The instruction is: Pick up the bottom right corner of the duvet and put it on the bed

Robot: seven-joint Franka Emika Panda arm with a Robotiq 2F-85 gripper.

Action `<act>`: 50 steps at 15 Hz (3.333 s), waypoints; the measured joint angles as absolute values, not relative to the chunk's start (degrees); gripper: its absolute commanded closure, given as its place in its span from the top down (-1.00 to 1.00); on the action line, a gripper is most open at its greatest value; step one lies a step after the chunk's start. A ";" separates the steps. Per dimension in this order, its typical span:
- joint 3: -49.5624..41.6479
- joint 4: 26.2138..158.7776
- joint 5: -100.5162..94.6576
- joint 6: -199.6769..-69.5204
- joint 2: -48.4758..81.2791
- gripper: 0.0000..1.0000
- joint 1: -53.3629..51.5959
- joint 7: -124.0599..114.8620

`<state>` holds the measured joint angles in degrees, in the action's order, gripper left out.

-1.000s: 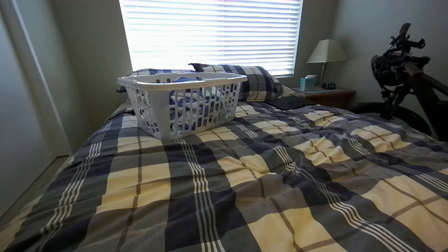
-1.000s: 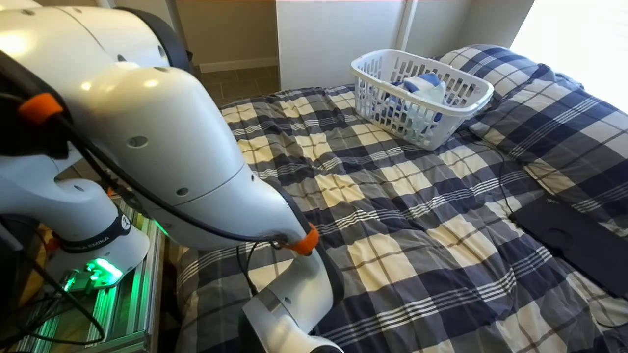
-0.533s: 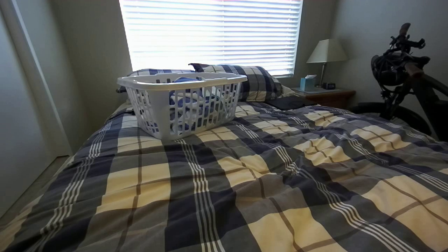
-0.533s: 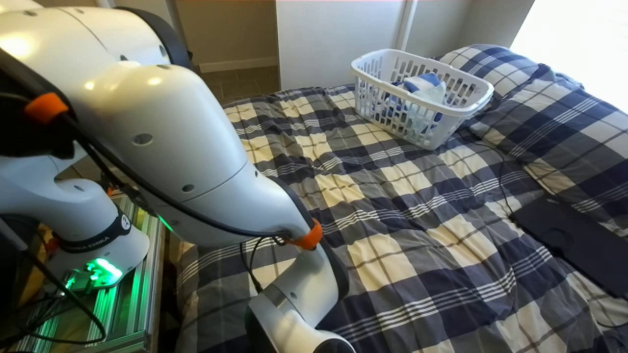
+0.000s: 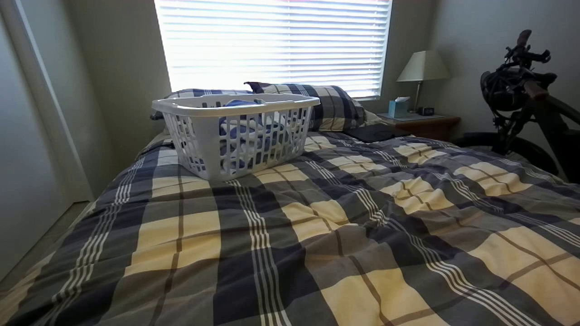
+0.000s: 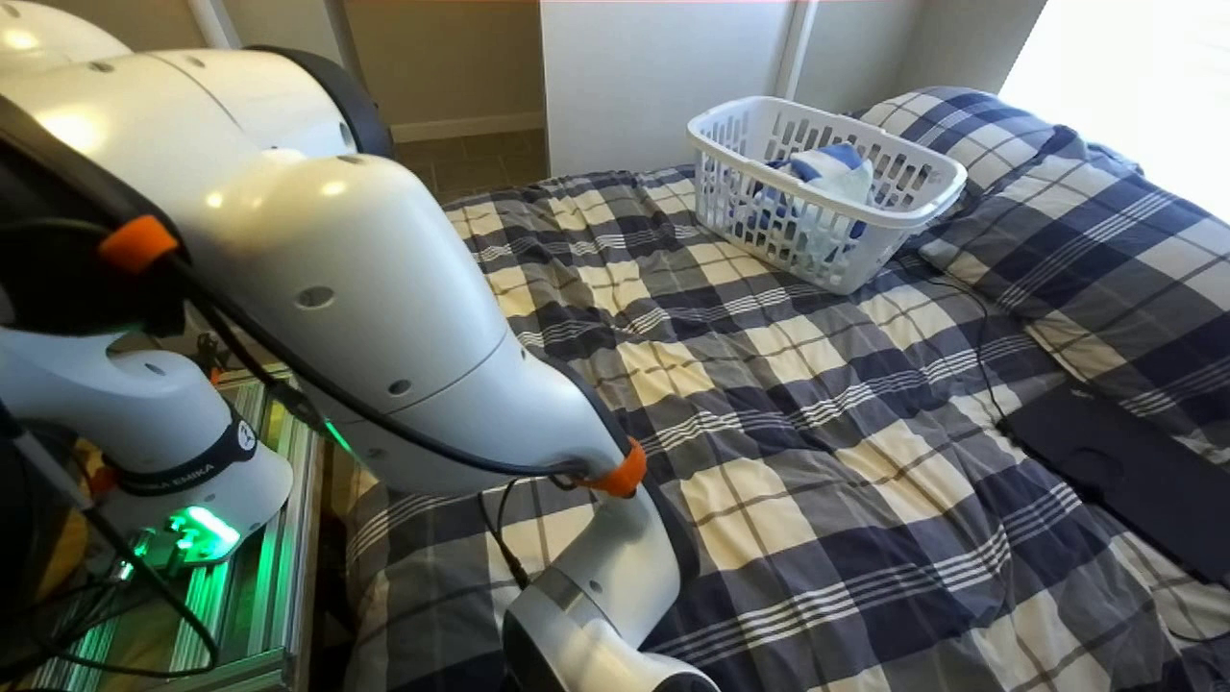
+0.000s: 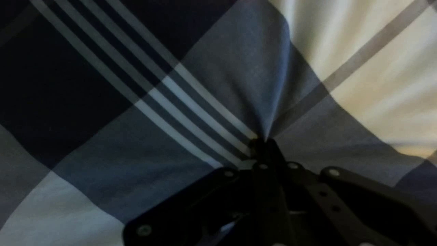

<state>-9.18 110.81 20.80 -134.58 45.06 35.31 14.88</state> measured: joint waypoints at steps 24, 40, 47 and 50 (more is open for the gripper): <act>-36.28 146.56 -19.35 -170.83 13.18 -0.99 1.00 2.49; -53.71 146.80 -47.41 -169.37 4.12 -0.99 -17.63 -11.68; -52.40 141.99 -55.48 -161.72 2.94 -0.99 -22.39 -14.98; -40.97 138.65 -58.89 -155.93 1.32 -0.99 -17.46 -16.98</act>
